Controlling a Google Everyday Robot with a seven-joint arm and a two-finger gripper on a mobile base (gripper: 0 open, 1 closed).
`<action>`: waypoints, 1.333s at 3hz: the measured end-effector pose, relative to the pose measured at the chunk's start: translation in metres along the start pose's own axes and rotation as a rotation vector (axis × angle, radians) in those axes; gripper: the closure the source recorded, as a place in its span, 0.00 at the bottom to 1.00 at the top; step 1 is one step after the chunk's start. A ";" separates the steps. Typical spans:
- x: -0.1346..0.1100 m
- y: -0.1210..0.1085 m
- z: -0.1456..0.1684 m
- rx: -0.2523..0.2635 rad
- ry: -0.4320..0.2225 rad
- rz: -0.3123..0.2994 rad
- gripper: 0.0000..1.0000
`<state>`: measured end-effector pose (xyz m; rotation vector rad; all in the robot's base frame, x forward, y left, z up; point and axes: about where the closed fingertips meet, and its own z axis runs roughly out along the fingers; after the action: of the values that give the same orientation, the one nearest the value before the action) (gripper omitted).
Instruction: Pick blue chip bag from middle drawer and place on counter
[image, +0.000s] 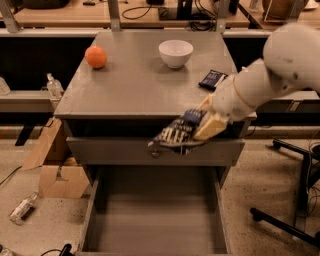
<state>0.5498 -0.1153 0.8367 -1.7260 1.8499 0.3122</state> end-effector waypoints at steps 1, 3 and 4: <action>-0.044 -0.044 -0.041 0.094 -0.007 0.007 1.00; -0.158 -0.133 -0.022 0.273 -0.162 0.095 1.00; -0.187 -0.143 0.021 0.261 -0.244 0.100 1.00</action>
Offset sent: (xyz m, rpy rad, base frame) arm 0.1423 0.0848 0.1854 0.1668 -0.2748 -0.2810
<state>0.6916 0.0323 0.9545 -1.3596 1.7171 0.2917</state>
